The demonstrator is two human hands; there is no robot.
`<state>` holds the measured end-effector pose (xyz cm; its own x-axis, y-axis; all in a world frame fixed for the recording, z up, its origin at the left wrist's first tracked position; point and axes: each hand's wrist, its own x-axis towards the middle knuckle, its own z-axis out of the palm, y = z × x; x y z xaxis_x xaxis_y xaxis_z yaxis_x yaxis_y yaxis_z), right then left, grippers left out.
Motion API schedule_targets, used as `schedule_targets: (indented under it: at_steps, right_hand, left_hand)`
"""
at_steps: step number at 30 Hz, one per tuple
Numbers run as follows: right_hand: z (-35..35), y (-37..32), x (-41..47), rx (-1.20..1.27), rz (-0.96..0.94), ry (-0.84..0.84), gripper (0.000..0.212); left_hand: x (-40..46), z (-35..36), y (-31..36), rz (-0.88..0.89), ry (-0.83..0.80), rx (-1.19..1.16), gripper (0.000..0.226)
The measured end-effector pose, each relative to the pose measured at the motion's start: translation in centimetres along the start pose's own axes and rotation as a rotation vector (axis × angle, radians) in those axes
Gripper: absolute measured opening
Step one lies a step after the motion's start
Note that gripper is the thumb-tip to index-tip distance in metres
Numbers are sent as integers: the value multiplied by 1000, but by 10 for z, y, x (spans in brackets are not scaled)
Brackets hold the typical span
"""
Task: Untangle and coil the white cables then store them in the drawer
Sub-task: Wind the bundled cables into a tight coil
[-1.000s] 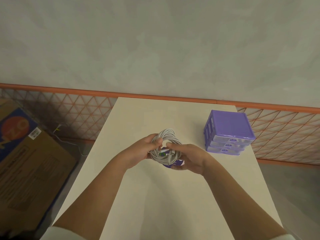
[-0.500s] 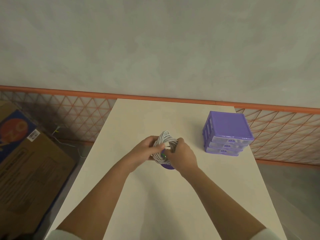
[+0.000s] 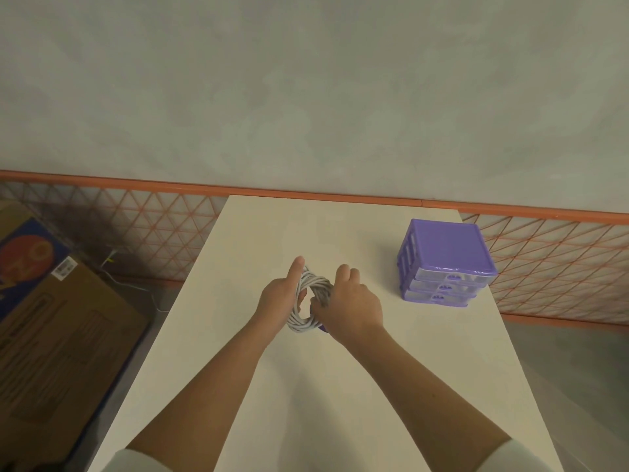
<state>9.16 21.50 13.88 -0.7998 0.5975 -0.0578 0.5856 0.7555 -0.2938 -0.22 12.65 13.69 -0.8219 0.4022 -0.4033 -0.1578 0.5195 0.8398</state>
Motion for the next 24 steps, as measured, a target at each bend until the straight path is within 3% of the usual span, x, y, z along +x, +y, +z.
schedule_targets:
  at_steps: [5, 11, 24]
  right_hand:
    - [-6, -8, 6, -227, -54, -145, 39]
    - [-6, -13, 8, -376, -205, -246, 12]
    - [-17, -23, -9, -528, -257, -252, 23]
  left_hand:
    - [5, 4, 0, 23, 61, 68, 73]
    - [11, 4, -7, 43, 116, 105, 71]
    - [13, 6, -1, -73, 180, -136, 60]
